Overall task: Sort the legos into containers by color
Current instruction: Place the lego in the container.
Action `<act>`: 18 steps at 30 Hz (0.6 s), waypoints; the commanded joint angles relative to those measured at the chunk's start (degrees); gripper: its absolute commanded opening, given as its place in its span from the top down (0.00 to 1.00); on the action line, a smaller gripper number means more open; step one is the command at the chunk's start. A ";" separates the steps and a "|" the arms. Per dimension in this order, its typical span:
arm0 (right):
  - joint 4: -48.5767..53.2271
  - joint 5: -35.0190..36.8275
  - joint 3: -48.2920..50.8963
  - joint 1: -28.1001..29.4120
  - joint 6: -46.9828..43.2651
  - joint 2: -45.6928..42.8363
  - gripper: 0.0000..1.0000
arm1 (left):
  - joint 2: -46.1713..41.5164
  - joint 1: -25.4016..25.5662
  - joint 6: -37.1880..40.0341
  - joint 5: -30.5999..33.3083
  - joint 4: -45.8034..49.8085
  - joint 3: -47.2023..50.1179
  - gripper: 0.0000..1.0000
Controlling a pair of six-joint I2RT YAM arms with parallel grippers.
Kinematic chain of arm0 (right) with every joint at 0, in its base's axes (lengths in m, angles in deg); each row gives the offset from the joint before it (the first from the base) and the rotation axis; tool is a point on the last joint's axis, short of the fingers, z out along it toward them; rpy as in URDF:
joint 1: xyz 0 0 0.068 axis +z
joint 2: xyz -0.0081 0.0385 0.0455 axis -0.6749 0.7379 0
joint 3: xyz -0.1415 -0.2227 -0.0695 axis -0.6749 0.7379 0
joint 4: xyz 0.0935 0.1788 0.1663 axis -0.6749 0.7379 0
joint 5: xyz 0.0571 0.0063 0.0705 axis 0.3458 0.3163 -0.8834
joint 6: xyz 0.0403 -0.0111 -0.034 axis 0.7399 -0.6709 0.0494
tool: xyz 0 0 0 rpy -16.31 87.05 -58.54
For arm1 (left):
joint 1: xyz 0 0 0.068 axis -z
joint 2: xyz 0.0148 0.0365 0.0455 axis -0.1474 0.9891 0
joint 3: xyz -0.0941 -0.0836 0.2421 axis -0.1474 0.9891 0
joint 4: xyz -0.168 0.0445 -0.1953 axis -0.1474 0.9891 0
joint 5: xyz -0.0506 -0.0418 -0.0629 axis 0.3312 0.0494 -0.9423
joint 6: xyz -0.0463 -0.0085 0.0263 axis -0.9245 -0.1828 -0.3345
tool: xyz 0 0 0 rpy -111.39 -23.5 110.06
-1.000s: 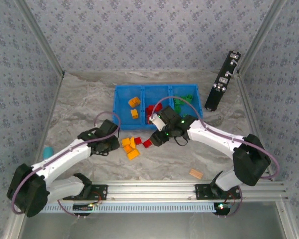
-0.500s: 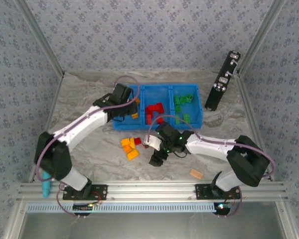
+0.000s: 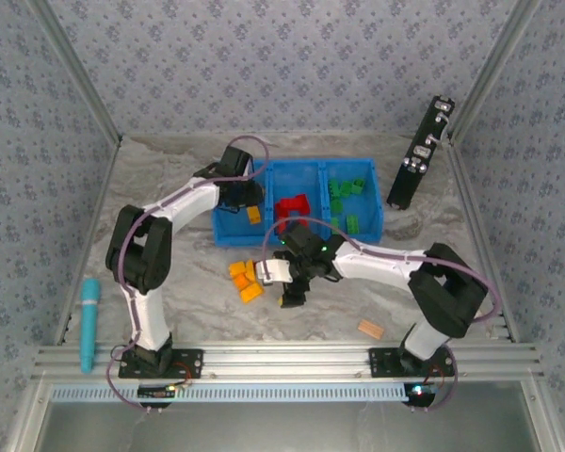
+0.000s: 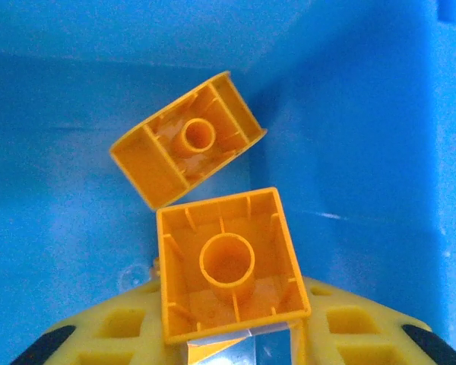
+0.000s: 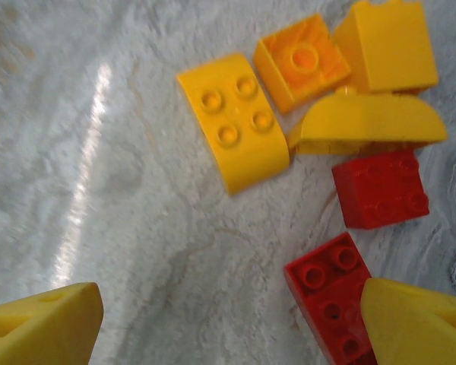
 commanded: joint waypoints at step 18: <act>0.35 3.83 -5.09 -2.53 -6.99 8.78 0.17 | -2.32 -0.88 2.32 -7.11 -2.70 -4.81 0.43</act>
